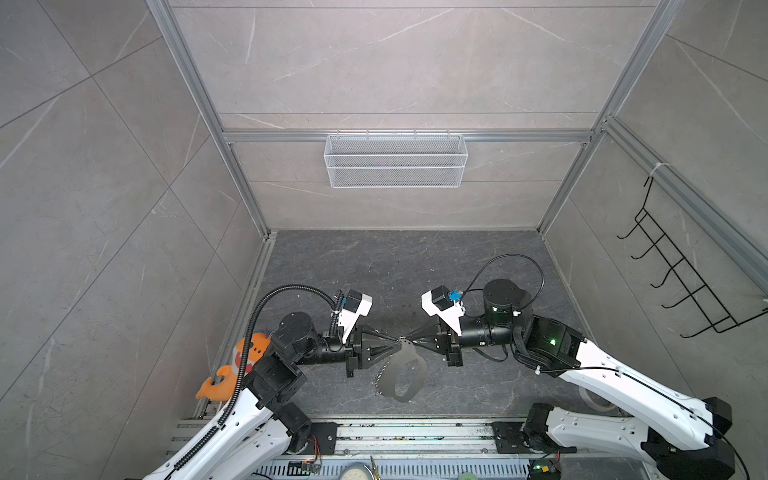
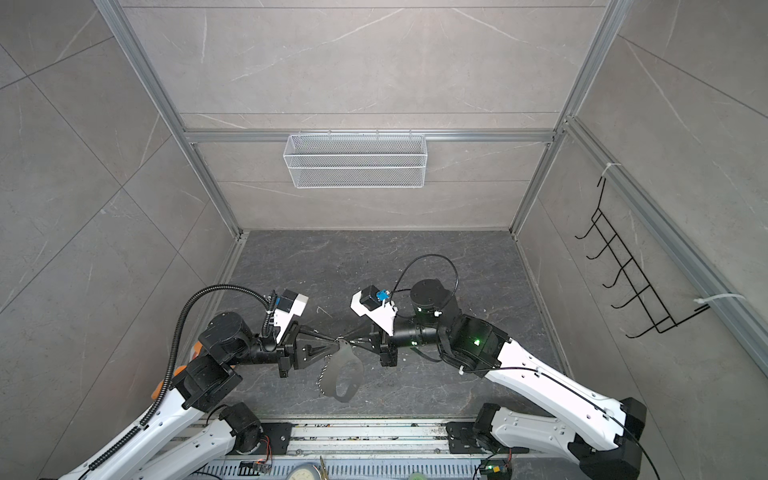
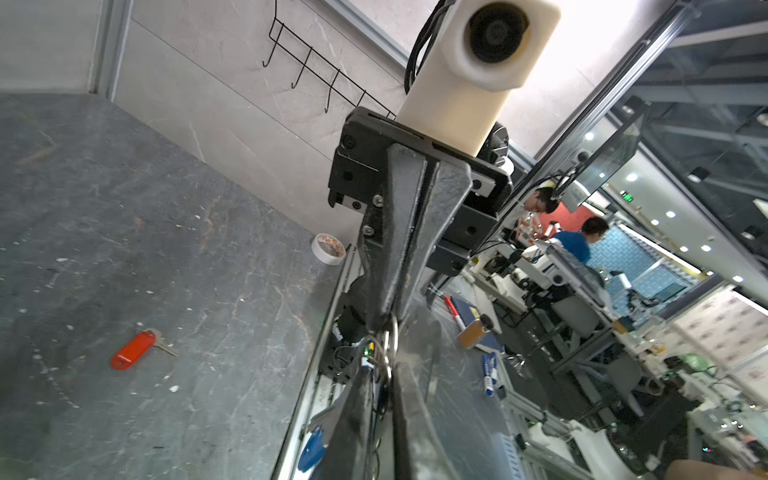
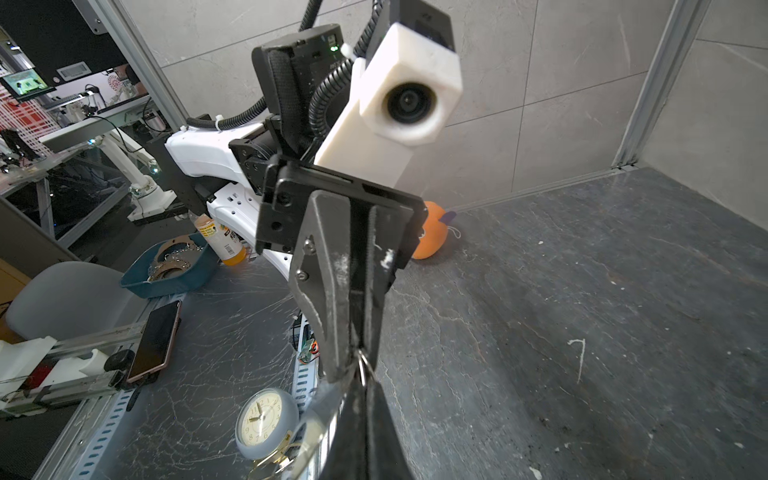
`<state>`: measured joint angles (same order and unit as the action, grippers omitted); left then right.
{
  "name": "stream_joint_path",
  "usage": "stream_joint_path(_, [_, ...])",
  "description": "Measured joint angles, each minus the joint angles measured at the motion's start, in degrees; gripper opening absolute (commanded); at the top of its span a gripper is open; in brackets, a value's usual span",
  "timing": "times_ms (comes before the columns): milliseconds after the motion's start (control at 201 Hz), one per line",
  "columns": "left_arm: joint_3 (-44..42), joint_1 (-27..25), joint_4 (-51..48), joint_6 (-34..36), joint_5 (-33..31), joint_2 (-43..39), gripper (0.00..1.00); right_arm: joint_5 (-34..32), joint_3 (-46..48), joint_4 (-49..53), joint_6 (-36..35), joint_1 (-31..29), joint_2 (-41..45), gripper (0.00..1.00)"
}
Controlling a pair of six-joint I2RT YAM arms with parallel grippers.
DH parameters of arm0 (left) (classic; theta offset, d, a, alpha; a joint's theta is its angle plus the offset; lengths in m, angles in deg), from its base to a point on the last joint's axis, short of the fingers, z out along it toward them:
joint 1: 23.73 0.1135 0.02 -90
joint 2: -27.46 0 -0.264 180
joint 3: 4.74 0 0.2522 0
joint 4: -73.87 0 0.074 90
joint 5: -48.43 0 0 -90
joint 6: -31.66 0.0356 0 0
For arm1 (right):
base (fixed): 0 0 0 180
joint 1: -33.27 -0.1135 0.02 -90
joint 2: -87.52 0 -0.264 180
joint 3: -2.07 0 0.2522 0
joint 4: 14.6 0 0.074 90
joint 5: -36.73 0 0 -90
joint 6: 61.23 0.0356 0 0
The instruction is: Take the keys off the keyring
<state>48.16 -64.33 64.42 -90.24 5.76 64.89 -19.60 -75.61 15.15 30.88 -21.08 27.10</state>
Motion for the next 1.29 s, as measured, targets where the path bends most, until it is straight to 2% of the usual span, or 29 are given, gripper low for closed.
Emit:
stream_joint_path(75, [0.0,0.0,0.0,0.4,0.1,-0.2,0.00,0.1,0.0,-0.4,0.3,0.0,-0.1,0.00])
stream_joint_path(169, [0.0,0.0,0.1,0.7,0.0,-0.4,0.00,0.3,0.0,-0.9,0.9,0.0,-0.2,0.00])
stream_joint_path(254, [0.0,0.0,0.1,0.8,-0.2,-0.4,0.17,0.2,0.0,-1.0,1.3,0.0,-0.2,0.00])
stream_joint_path(294, [0.0,0.0,0.1,0.9,-0.2,-0.4,0.18,0.2,0.0,-1.1,1.4,0.0,-0.2,0.00])
stream_joint_path(329, [0.0,0.0,0.1,0.9,-0.5,-0.4,0.14,0.2,0.0,-1.3,1.4,0.0,-0.2,0.00])
stream_joint_path(389, [0.0,0.0,0.1,0.9,-0.7,-0.4,0.00,0.1,0.0,-1.3,1.6,0.0,-0.2,0.00])
stream_joint_path(523, [0.0,0.0,0.5,1.3,-0.7,-0.5,0.00,0.0,0.0,-1.6,2.4,0.2,-0.3,0.00])
stream_joint_path(548, [0.0,0.0,0.5,1.3,-0.7,-0.5,0.08,0.0,0.0,-1.7,2.5,0.2,-0.3,0.00])
stream_joint_path(618, [0.0,0.0,0.4,1.4,-1.0,-0.5,0.43,-0.1,0.0,-2.0,2.9,0.2,-0.3,0.00])
stream_joint_path(668, [0.0,0.0,0.1,1.5,-1.8,-0.6,0.59,-1.0,0.0,-2.2,3.3,0.0,-0.3,0.00])
stream_joint_path(683, [0.0,0.0,-0.2,1.6,-2.3,-0.8,0.67,-1.4,0.0,-2.3,3.5,0.0,-0.2,0.00])
stream_joint_path(702, [0.0,0.0,-0.7,1.6,-2.6,-0.9,0.71,-2.0,0.0,-2.3,3.8,0.0,-0.2,0.00])
stream_joint_path(857, [0.0,0.0,-5.7,2.1,-9.7,-3.9,0.80,-8.2,0.5,-3.0,6.8,-0.2,0.7,0.00])
stream_joint_path(952, [0.0,0.0,-7.4,1.9,-14.0,-6.7,0.82,-14.3,0.6,-3.1,8.7,-1.9,1.2,0.00])
stream_joint_path(1156, [0.0,-0.2,-8.6,1.6,-19.3,-8.2,0.79,-28.8,-1.8,-2.1,11.2,-7.7,-1.8,0.00])
stream_joint_path(1290, [0.0,-1.0,-11.1,2.0,-22.8,-7.1,0.77,-35.5,-3.1,-1.2,12.4,-8.9,-4.7,0.00])
